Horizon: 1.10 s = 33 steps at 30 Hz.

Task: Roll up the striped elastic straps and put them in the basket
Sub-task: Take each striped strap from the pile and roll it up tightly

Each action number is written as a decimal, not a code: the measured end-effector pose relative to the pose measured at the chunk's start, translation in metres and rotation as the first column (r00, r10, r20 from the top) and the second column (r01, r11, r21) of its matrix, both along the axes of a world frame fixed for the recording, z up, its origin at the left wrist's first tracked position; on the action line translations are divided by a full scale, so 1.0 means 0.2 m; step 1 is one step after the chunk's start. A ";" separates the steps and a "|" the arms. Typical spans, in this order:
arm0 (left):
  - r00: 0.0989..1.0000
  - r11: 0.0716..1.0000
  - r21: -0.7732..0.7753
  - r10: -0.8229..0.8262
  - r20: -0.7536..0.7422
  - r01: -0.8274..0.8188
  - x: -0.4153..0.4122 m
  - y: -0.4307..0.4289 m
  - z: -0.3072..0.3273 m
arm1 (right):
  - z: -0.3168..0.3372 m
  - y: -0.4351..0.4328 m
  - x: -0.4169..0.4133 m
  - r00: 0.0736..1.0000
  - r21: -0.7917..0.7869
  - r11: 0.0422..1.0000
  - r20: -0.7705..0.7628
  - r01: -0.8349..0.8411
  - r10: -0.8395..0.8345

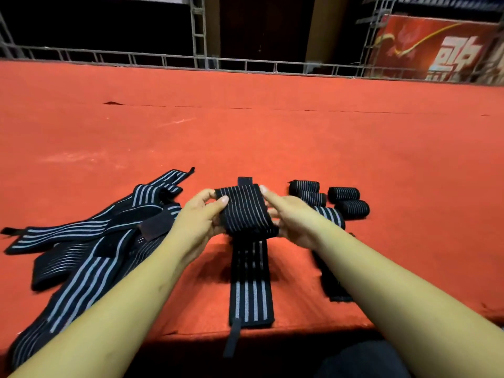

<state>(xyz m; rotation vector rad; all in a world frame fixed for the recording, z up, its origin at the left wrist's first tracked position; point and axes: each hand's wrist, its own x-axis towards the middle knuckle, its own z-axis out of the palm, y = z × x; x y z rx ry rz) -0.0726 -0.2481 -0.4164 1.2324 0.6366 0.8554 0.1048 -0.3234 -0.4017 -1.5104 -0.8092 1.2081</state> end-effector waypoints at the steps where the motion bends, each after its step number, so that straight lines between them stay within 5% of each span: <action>1: 0.998 0.998 -0.018 0.055 0.025 -0.054 0.02 0.00 0.01 | -0.02 0.00 -0.04 0.998 -0.012 0.998 -0.032 -0.063 0.062; 6: 0.967 0.968 -0.067 0.247 0.062 -0.243 0.03 0.04 -0.01 | -0.05 -0.02 -0.12 0.911 0.126 0.962 -0.313 -0.241 0.269; 11: 0.918 0.913 -0.121 0.396 0.030 -0.390 0.01 0.11 -0.04 | -0.05 -0.06 -0.17 0.942 0.179 0.935 -0.086 -0.305 0.324; 14: 0.904 0.899 -0.095 0.426 -0.035 -0.427 0.00 0.13 -0.04 | -0.03 -0.05 -0.15 0.983 0.206 0.972 -0.124 -0.109 0.137; 17: 0.756 0.822 0.275 0.567 -0.326 -0.498 -0.04 0.13 -0.05 | 0.00 -0.03 -0.10 0.990 0.249 0.968 -0.138 0.008 0.027; 19: 0.654 0.690 0.569 0.686 -0.318 -0.446 -0.07 0.12 -0.03 | 0.03 -0.04 -0.07 0.991 0.291 0.955 -0.102 -0.050 0.083; 21: 0.794 0.708 0.639 0.557 -0.245 -0.299 -0.07 0.08 0.02 | 0.05 -0.05 -0.06 0.987 0.304 0.942 -0.034 -0.141 0.158; 23: 0.936 0.869 0.493 0.201 -0.288 -0.035 -0.03 0.02 0.09 | 0.09 -0.06 -0.06 0.983 0.283 0.942 0.019 -0.182 0.185; 26: 0.932 0.905 0.330 -0.155 -0.329 0.267 0.01 -0.01 0.11 | 0.14 -0.04 -0.05 0.987 0.302 0.941 0.012 -0.153 0.157; 28: 0.952 0.931 0.256 -0.204 -0.228 0.261 0.01 0.00 0.09 | 0.17 -0.03 -0.04 0.997 0.314 0.946 0.013 -0.075 0.075; 33: 0.999 0.993 0.120 0.012 -0.037 -0.007 0.05 0.01 0.09 | 0.17 -0.04 -0.01 0.962 0.345 0.931 0.271 -0.117 0.021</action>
